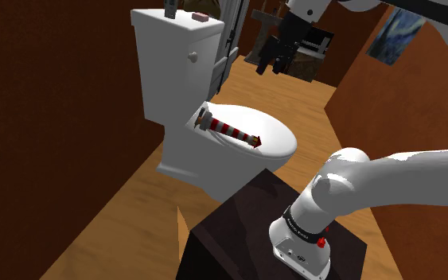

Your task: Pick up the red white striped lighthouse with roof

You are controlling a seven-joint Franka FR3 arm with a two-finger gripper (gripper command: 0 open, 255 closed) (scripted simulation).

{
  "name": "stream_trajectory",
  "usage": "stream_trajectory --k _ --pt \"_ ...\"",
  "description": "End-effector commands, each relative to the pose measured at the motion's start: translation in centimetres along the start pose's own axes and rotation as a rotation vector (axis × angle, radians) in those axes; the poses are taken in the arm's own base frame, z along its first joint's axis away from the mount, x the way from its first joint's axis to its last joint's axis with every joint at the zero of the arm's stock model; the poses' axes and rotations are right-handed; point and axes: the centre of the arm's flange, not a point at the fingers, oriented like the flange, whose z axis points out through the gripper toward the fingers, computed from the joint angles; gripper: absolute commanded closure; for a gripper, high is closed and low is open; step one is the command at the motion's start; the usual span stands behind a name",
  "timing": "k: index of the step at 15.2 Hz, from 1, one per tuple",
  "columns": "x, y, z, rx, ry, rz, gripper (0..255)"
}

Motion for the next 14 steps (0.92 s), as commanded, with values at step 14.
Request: stream_trajectory --k 14 --pt "4.4 8.2 15.4 0.087 -0.073 -0.288 0"
